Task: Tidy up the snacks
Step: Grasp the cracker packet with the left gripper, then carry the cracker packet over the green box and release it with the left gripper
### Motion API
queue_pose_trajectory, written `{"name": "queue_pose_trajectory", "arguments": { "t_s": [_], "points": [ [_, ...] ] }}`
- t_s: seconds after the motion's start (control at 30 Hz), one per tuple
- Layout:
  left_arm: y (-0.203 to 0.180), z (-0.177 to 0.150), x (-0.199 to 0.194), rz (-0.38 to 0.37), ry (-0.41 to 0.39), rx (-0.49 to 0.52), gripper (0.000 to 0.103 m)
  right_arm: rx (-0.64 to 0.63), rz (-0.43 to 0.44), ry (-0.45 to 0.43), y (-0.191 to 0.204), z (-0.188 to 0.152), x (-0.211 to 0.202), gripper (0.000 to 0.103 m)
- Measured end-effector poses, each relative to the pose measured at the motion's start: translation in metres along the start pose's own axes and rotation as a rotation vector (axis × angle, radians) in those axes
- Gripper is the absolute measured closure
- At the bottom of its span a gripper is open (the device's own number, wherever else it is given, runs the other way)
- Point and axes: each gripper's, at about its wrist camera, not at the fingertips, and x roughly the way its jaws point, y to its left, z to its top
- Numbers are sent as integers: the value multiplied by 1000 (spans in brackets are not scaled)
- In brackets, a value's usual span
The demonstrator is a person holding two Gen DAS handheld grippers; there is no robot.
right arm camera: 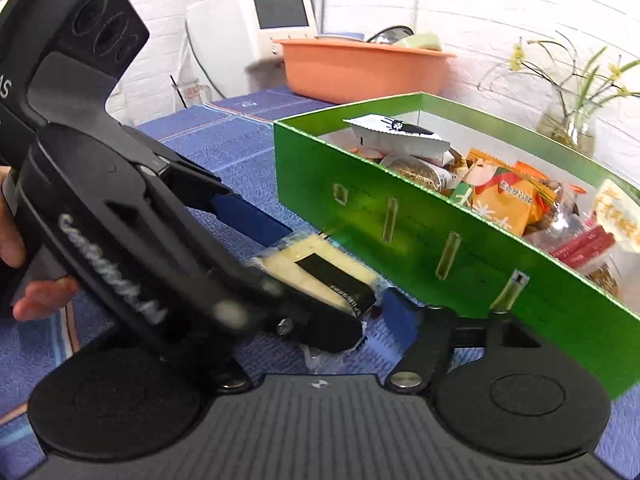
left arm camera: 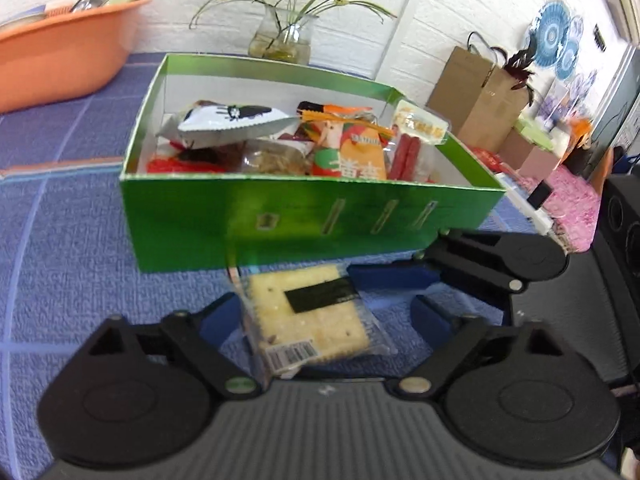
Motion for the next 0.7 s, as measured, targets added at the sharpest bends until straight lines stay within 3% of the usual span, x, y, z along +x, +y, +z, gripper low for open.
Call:
{"name": "queue_pose_trajectory", "arguments": {
  "t_s": [0.1, 0.33, 0.7],
  "points": [
    [-7, -6, -5, -2, 11, 39, 49, 8, -33, 13, 12, -3, -9, 7],
    [-20, -19, -21, -8, 0, 63, 49, 75, -46, -32, 23, -14, -25, 7],
    [-33, -28, -83, 88, -163, 78, 49, 48, -8, -172, 46, 7, -45, 7]
  ]
}}
